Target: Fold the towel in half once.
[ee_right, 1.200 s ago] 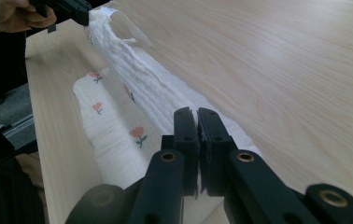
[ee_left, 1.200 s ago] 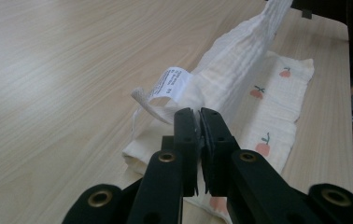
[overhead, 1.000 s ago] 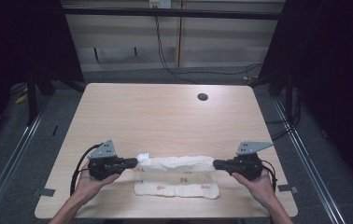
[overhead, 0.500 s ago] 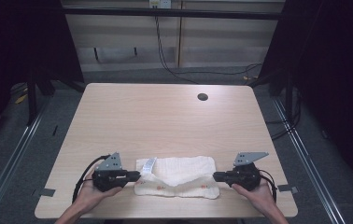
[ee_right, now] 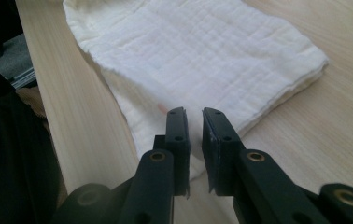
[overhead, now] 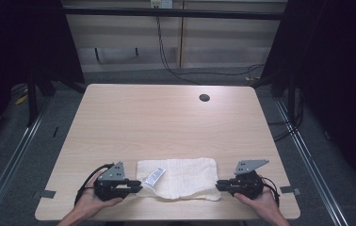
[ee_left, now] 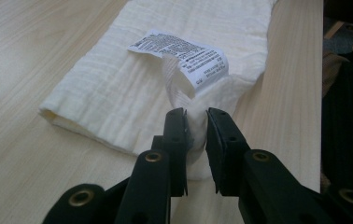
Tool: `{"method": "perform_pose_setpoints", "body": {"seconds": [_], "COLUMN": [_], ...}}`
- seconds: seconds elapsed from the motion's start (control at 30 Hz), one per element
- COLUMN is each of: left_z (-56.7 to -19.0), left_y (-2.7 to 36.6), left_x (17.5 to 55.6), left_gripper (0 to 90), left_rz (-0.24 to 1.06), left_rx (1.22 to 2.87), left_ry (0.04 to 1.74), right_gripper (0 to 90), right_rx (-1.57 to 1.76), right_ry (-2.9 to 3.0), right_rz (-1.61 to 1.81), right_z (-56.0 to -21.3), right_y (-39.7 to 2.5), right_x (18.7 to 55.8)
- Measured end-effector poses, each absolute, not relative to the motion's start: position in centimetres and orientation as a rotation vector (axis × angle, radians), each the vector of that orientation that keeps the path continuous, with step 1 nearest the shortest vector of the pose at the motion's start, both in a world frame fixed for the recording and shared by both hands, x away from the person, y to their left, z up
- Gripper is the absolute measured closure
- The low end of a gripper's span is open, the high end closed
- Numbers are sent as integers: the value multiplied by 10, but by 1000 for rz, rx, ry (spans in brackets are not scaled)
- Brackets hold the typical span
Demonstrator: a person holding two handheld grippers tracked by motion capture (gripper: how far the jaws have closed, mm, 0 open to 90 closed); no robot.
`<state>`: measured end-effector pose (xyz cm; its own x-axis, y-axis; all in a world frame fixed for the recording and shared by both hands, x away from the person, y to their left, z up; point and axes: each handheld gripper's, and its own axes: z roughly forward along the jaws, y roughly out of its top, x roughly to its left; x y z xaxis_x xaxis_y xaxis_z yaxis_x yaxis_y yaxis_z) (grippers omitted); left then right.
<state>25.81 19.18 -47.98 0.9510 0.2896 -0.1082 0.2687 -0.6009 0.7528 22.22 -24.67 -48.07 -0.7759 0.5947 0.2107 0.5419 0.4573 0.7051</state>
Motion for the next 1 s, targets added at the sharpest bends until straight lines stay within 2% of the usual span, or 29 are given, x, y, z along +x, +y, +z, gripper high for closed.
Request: {"method": "perform_pose_setpoints", "body": {"seconds": [0.3, 0.67, 0.8, 1.0], "left_z": [-479, -467, -466, -475], "left_y": [193, 210, 211, 202], "left_x": [252, 257, 262, 281], "left_gripper": [706, 556, 535, 571], "left_rz": [2, -48, -33, 18], "left_rx": [2248, 2103, 2102, 2183], "left_ry": [394, 491, 516, 553], "right_gripper": [759, 683, 659, 581], "right_rx": [1049, 1055, 1059, 1090], "right_ry": [2580, 2568, 2554, 2545], "right_rz": [1250, 1245, 1240, 1218], "right_z": [-477, -476, -475, -475], "right_y": [-254, -243, -241, -235], "right_x": [215, 224, 228, 237]}}
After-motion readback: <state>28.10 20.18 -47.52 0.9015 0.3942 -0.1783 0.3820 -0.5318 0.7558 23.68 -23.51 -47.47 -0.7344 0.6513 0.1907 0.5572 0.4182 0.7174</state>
